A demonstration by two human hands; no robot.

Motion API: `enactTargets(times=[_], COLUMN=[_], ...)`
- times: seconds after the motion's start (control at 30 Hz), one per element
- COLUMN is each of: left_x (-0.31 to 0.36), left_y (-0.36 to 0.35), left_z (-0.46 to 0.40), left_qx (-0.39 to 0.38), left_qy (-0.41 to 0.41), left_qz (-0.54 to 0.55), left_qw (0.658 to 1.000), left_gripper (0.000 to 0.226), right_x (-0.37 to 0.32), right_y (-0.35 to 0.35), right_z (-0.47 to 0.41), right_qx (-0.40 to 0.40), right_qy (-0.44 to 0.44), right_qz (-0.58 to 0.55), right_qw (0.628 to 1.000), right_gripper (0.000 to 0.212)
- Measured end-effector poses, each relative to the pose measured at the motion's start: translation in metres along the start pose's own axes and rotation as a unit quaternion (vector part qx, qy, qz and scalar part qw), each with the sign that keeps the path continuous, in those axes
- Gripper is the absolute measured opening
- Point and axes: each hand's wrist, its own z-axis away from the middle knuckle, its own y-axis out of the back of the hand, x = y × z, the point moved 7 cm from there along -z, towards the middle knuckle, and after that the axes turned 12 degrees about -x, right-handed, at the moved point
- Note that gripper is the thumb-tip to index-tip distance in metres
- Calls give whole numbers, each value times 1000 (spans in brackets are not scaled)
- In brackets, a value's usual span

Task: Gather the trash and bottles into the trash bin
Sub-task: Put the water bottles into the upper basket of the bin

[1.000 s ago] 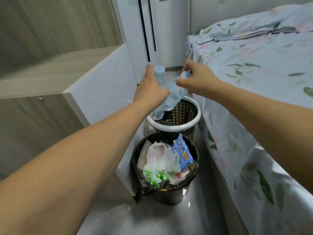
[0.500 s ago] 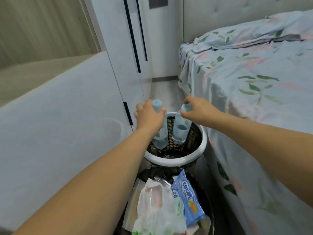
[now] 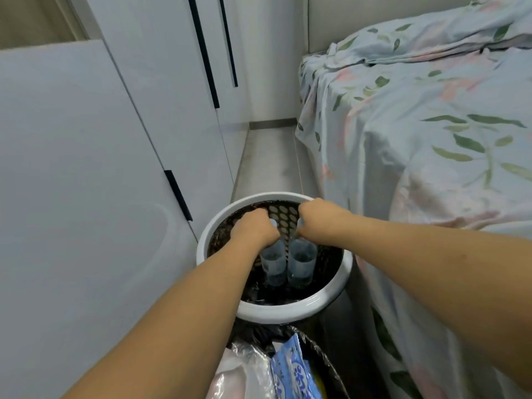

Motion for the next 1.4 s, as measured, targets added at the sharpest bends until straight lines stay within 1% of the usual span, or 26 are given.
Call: enactTargets(times=[0.13, 0.23, 0.33, 0.53, 0.67, 0.8, 0.87, 0.97, 1.07, 1.17, 1.23, 1.27, 1.33, 1.4], left_x=[-12, -16, -15, -14, -18, -22, -24, -24, -29, -38, -44, -46, -48, -50], left_y=[-16, -27, -30, -35, -29, -18, -12, -6, 0, 5, 4, 1, -7, -18], left_z=[-19, -27, -31, -28, -15, 25, 51, 91, 129, 168, 199, 215, 246, 275], left_qx=[-29, -41, -39, -36, -19, 16, 46, 100, 138, 172, 178, 178, 174, 157], left_qy=[19, 22, 17, 11, 6, 5, -3, -22, -34, -46, -51, -54, -67, -79], left_qz=[-29, -32, -25, -43, -9, 18, 24, 31, 29, 33, 54, 63, 70, 68], left_qw=[999, 998, 999, 998, 1000, 1000, 999, 994, 989, 983, 981, 981, 980, 982], left_gripper=[25, 28, 33, 38, 36, 30, 26, 24, 18, 13, 16, 19, 23, 25], right_x=[1, 0, 1, 1, -4, -13, -19, -32, -44, -57, -68, -73, -81, -91], right_y=[-14, -24, -33, -48, -51, -42, -35, -24, -1, 25, 31, 29, 20, 6], right_z=[-13, -20, -25, -27, -27, -26, -24, -14, 3, 36, 62, 76, 104, 134], right_qx=[-14, -18, -31, -58, -71, -81, -82, -72, -24, 41, 68, 70, 61, 45], right_qy=[8, 9, 9, 11, 17, 25, 29, 33, 40, 59, 72, 77, 81, 81], right_qz=[28, 55, 75, 115, 125, 140, 148, 154, 135, 63, 23, 10, 0, 3], right_qw=[999, 998, 997, 992, 989, 987, 985, 985, 990, 995, 995, 994, 995, 996], right_gripper=[11, 8, 17, 22, 24, 20, 16, 20, 21, 29, 31, 30, 25, 29])
